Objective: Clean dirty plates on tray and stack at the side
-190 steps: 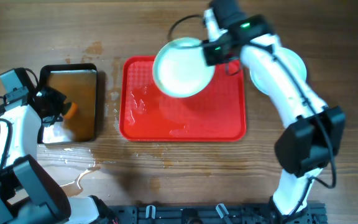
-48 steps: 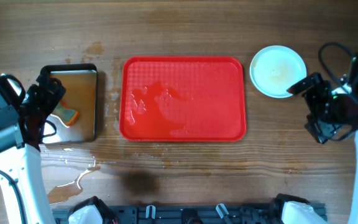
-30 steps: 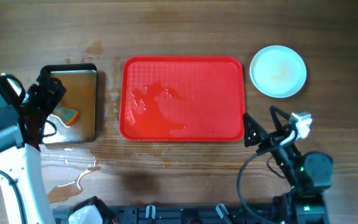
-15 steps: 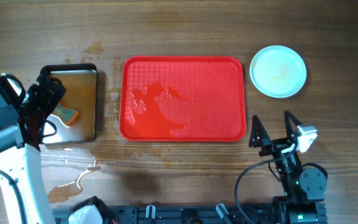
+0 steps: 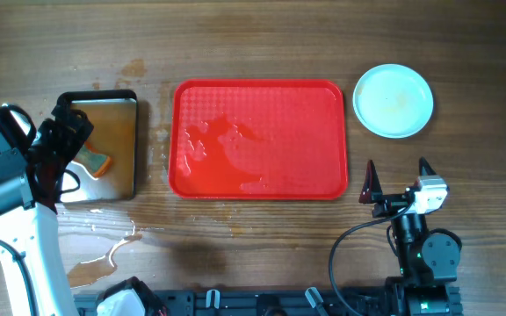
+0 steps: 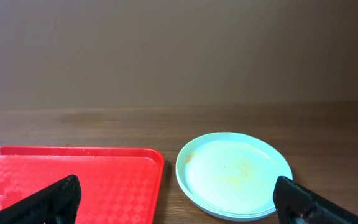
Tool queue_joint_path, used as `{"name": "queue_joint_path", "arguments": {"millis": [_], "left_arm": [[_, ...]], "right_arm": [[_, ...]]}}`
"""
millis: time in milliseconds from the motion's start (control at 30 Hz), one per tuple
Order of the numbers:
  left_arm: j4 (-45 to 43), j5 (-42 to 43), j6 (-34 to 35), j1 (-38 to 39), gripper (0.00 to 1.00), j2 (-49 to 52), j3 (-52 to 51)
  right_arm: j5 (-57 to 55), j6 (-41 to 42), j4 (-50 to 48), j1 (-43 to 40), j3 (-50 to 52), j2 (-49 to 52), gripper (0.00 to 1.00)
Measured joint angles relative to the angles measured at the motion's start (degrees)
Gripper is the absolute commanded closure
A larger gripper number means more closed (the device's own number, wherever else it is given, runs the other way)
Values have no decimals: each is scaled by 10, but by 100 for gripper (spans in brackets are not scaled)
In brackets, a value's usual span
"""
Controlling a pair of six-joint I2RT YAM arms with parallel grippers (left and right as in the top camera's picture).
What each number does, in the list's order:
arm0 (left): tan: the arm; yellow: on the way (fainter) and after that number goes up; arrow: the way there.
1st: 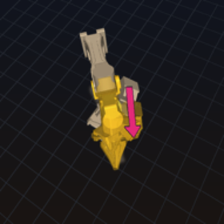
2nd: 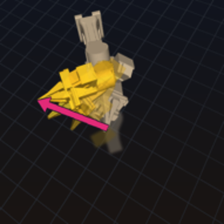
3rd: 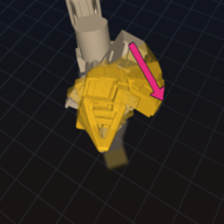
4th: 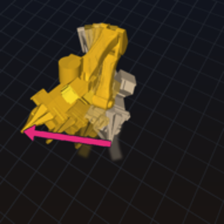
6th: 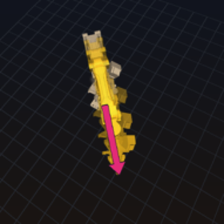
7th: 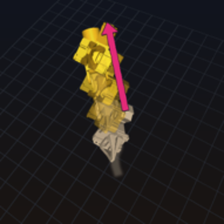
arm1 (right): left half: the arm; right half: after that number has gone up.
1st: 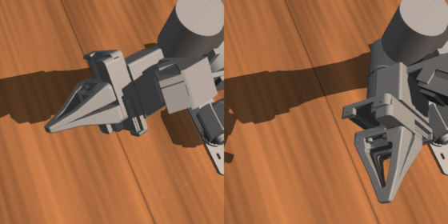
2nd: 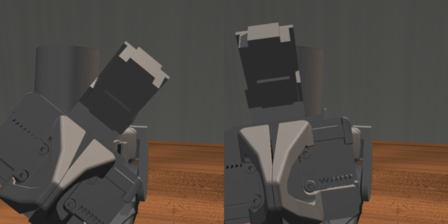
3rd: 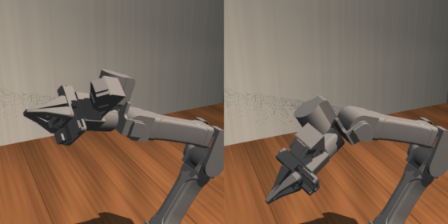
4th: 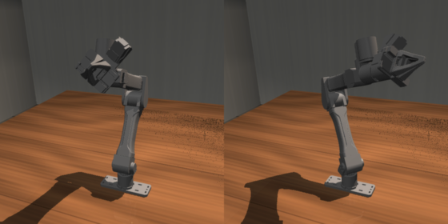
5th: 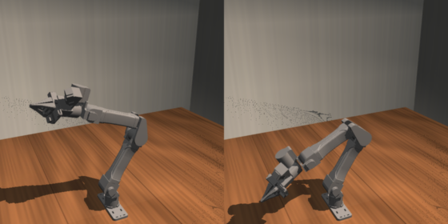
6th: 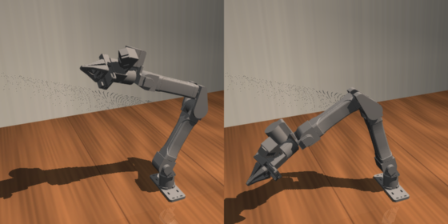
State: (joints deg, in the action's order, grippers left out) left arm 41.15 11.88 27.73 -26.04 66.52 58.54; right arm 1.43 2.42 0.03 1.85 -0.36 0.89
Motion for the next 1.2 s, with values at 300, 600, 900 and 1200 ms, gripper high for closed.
{"name": "queue_joint_path", "arguments": {"millis": [300, 600, 900, 1200], "left_arm": [[0, 0, 0, 0, 0, 0, 0], [0, 0, 0, 0, 0, 0, 0], [49, 0, 0, 0, 0, 0, 0], [-42, 0, -56, 122, 0, -109, -166]], "right_arm": [[0, -6, 0, 0, 0, 0, 0], [0, -6, 0, 0, 0, 0, 0], [0, -6, 0, 0, 0, 0, 0], [0, -6, 0, 0, 0, -1, 0]]}}
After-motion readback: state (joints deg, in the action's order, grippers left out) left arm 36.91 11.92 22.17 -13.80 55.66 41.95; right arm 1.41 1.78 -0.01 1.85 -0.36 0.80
